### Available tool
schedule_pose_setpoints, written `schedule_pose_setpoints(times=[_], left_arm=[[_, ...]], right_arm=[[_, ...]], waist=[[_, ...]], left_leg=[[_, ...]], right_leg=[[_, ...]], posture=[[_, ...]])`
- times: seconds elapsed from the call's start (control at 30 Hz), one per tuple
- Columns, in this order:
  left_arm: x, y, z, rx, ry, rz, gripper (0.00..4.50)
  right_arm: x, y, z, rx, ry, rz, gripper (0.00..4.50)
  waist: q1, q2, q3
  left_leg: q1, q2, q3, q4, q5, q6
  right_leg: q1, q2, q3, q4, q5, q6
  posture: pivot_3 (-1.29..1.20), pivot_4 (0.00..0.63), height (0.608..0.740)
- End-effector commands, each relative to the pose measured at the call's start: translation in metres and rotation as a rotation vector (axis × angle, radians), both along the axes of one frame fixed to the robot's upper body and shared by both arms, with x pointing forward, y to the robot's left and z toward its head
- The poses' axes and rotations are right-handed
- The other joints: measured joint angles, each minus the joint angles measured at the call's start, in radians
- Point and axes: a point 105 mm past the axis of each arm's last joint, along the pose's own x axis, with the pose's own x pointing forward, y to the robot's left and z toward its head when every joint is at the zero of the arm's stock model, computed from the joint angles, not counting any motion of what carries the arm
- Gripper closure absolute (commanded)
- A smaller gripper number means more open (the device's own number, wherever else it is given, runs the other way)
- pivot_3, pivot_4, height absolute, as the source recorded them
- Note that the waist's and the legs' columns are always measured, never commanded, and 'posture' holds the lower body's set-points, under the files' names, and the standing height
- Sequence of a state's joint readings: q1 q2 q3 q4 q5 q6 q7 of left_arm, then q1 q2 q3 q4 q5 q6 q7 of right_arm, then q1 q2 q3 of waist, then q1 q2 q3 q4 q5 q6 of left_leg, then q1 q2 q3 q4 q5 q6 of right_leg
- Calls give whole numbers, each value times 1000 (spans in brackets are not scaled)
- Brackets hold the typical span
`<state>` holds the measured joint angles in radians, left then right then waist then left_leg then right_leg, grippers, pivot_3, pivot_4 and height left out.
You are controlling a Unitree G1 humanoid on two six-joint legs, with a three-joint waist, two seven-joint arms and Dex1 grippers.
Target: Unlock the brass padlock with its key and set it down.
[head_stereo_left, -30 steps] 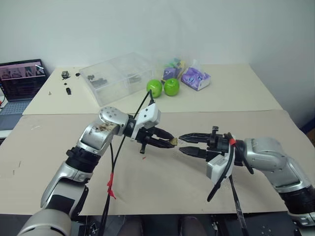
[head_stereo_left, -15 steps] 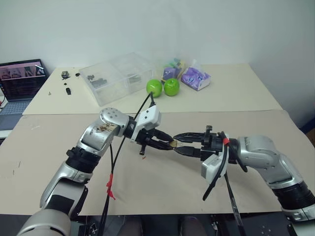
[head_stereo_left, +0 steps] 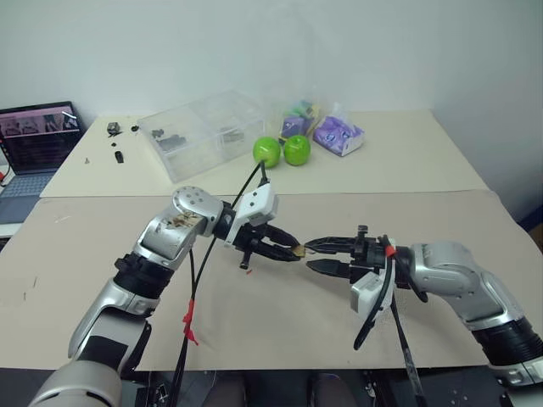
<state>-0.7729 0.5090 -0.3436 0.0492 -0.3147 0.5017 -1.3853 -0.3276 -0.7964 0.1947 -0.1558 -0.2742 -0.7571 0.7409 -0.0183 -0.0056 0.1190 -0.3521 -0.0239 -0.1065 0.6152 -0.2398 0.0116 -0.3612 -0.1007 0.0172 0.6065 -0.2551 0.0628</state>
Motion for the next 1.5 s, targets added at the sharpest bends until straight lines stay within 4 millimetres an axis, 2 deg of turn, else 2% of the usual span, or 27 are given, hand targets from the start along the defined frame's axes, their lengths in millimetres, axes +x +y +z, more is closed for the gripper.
schedule_pose_setpoints(times=[0.03,0.47,0.87,0.93,1.13,1.5], left_arm=[[-3,-4,14,-16,-55,-31,3678],[-3,-4,14,-19,-59,-32,3678],[-3,-4,17,-20,-63,-34,3678],[-3,-3,17,-17,-65,-34,3678],[0,-3,17,-16,-70,-26,3678],[0,-2,15,-17,-70,-23,3678]], right_arm=[[0,5,15,32,-49,24,2274],[0,23,26,62,-63,58,2274],[-4,21,21,61,-40,56,2274],[-5,20,22,60,-40,58,2668],[-6,20,23,62,-41,66,4337],[-6,23,26,74,-47,71,4347]], waist=[[-3,0,0],[-3,0,0],[-2,0,0],[-2,0,0],[-3,0,0],[-2,0,0]], left_leg=[[0,0,0,0,0,0],[0,0,0,0,0,0],[0,0,0,0,0,0],[0,0,0,0,0,0],[0,0,0,0,0,0],[0,0,0,0,0,0]], right_leg=[[0,0,0,0,0,0],[0,0,0,0,0,0],[0,0,0,0,0,0],[0,0,0,0,0,0],[0,0,0,0,0,0],[0,0,0,0,0,0]], posture=[[0,150,740],[0,150,740],[0,150,740],[0,150,740],[0,150,740],[0,150,740]])
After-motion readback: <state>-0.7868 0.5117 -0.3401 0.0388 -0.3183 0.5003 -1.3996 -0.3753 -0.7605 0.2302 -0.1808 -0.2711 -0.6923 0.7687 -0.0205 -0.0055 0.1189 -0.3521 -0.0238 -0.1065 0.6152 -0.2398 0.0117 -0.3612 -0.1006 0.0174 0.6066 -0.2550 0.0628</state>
